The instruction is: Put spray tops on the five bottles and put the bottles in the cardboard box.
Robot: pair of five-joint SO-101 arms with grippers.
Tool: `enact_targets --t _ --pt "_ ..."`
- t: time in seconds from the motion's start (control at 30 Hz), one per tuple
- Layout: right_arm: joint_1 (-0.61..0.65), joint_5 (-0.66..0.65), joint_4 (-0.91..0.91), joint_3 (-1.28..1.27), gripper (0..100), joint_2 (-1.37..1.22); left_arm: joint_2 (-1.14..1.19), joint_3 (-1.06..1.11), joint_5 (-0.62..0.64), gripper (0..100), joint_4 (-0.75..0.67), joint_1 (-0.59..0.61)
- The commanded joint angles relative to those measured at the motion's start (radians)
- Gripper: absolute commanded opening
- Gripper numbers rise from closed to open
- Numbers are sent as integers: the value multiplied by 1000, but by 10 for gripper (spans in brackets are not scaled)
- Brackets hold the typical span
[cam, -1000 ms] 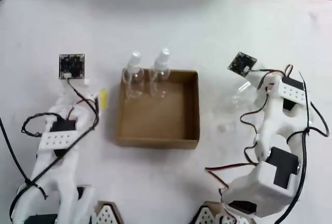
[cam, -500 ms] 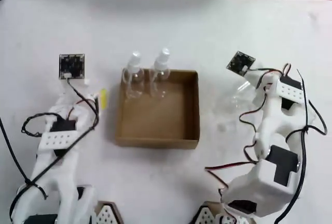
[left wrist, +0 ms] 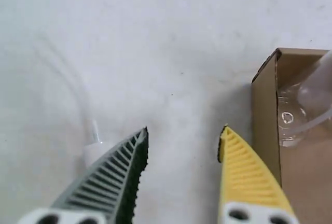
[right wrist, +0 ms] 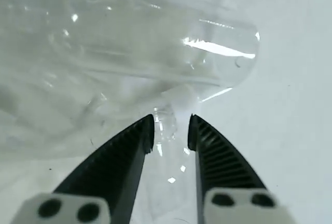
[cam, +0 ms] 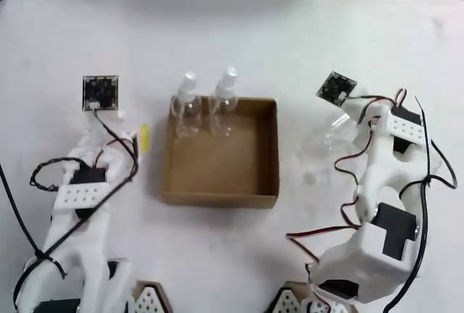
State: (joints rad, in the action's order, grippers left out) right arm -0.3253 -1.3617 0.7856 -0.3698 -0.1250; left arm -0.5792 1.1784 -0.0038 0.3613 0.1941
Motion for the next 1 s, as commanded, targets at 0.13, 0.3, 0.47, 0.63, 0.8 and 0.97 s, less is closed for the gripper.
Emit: enact_targets --t 0.13,0.3,0.47,0.63,0.8,0.97 --pt "7 -12 1 3 11 -1 1 -61 -14 210 -25 7" --pt "7 -11 -5 8 20 4 1 -61 -14 210 -25 7" --pt "7 -5 2 11 17 64 1 -61 -14 210 -25 7" --pt "-1 74 47 11 17 234 1 -61 -14 210 -25 7" --pt "-21 170 53 5 17 409 1 -61 -14 210 -25 10" --pt "-50 172 74 2 17 438 1 -61 -14 210 -23 10"
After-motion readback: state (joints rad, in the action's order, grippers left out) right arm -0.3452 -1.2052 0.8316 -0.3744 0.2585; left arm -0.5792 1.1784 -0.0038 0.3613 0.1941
